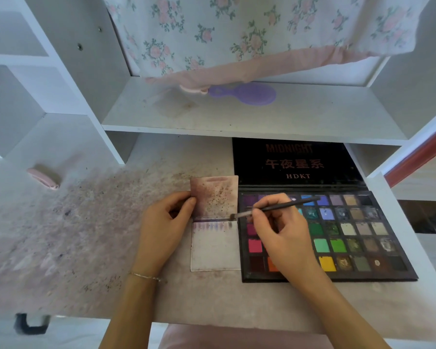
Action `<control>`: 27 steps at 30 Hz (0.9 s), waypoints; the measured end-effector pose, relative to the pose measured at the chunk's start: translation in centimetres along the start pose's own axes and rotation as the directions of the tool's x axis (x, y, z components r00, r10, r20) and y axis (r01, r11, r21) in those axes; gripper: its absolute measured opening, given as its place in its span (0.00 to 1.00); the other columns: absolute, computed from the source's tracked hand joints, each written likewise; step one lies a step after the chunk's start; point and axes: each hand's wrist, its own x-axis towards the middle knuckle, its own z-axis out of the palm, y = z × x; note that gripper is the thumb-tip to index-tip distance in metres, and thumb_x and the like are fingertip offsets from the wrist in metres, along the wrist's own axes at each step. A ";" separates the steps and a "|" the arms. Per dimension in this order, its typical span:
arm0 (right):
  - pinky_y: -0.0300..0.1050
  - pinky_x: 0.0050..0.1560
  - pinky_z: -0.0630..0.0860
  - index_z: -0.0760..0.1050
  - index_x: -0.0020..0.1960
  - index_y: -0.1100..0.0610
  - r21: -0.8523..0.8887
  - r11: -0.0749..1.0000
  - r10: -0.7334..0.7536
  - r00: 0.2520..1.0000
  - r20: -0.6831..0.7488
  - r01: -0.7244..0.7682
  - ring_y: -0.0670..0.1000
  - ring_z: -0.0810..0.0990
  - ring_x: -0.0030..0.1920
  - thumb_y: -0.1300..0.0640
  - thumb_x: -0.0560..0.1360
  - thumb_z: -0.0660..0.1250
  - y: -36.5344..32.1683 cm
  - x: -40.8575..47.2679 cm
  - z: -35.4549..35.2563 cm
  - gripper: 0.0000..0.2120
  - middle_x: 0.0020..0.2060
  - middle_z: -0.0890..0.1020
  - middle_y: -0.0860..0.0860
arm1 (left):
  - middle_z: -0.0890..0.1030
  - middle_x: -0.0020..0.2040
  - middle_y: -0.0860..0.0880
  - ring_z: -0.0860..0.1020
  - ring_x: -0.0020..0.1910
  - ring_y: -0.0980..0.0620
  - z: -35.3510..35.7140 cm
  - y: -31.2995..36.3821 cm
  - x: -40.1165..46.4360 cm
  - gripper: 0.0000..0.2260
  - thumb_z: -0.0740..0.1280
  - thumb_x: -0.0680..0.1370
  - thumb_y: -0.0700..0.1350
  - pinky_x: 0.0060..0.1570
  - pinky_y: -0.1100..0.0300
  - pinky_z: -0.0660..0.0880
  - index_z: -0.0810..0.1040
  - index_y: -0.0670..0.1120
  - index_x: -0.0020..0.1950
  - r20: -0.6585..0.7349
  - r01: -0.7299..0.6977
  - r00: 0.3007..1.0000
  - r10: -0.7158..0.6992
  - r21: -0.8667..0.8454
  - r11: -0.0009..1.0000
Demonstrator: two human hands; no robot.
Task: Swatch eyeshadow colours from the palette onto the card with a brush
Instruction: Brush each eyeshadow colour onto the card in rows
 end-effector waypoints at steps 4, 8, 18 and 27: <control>0.40 0.33 0.74 0.72 0.41 0.48 -0.017 0.999 0.035 0.988 0.153 -0.033 0.46 0.77 0.33 0.61 0.74 0.64 -0.5 -0.7 1.9 0.09 0.35 0.81 0.51 | 0.80 0.41 0.62 0.79 0.44 0.64 0.1 -0.1 0.1 0.07 0.66 0.75 0.40 0.45 0.71 0.74 0.81 0.52 0.48 0.006 0.000 1.000 0.000 0.025 1.000; 0.33 0.32 0.67 0.72 0.39 0.49 -0.102 0.995 0.029 0.979 0.203 -0.008 0.42 0.72 0.31 0.61 0.73 0.65 -0.6 -0.7 3.4 0.09 0.33 0.80 0.51 | 0.80 0.41 0.60 0.79 0.43 0.63 0.1 0.0 0.0 0.07 0.67 0.74 0.40 0.46 0.66 0.76 0.81 0.49 0.49 -0.005 0.007 1.000 -0.007 0.004 1.000; 0.28 0.35 0.68 0.70 0.38 0.45 -0.128 0.992 0.036 0.973 0.229 -0.006 0.38 0.74 0.35 0.62 0.73 0.65 -0.6 -0.5 3.8 0.12 0.34 0.80 0.48 | 0.80 0.40 0.62 0.79 0.43 0.64 0.2 0.0 0.0 0.07 0.67 0.74 0.40 0.46 0.66 0.76 0.82 0.48 0.48 -0.019 0.013 1.000 -0.013 -0.009 1.000; 0.29 0.38 0.69 0.70 0.40 0.47 -0.165 0.986 0.049 0.960 0.277 -0.002 0.39 0.74 0.39 0.61 0.74 0.64 -0.6 -0.5 3.9 0.09 0.35 0.78 0.45 | 0.79 0.39 0.63 0.79 0.42 0.65 0.2 -0.1 0.0 0.06 0.68 0.74 0.40 0.45 0.66 0.76 0.82 0.47 0.49 -0.035 0.010 0.999 -0.010 0.002 1.000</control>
